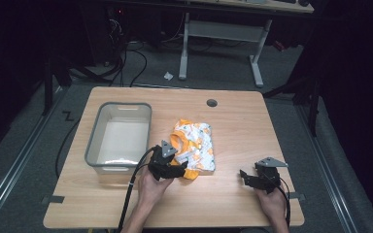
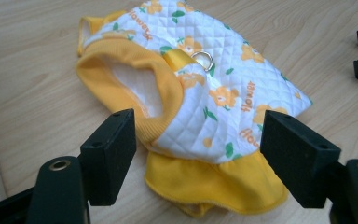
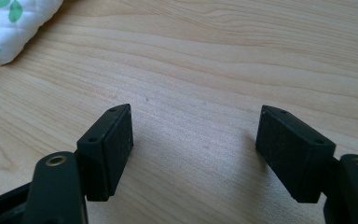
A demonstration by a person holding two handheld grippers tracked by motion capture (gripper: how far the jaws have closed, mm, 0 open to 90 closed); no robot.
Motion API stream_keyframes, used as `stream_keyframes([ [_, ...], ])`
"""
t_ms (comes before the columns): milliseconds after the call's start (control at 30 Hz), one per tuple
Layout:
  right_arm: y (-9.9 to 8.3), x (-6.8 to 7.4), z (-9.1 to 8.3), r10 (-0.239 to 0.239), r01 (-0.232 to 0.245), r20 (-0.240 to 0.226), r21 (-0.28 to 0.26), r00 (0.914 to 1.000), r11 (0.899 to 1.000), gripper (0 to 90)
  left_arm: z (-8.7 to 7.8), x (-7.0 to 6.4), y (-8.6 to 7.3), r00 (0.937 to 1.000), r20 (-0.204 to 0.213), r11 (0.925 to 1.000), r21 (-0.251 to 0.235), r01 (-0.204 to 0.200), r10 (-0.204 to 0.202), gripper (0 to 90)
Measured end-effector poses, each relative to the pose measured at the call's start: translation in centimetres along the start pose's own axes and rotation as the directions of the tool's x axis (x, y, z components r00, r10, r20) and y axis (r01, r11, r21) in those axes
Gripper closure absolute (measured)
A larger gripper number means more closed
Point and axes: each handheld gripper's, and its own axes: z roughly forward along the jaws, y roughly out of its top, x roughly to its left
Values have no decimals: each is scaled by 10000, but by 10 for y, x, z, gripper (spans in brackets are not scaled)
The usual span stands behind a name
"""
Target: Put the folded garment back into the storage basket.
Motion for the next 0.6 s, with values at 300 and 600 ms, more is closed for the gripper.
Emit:
stream_keyframes([
  [300, 0, 0, 0, 3, -3, 0, 1, 10000, 10000, 275, 15, 6, 15, 9998, -35, 9991, 368, 208, -206, 260],
  [600, 0, 0, 0, 3, -3, 0, 2, 10000, 10000, 276, 31, 14, 27, 9981, -290, 9981, 266, 550, -543, 258],
])
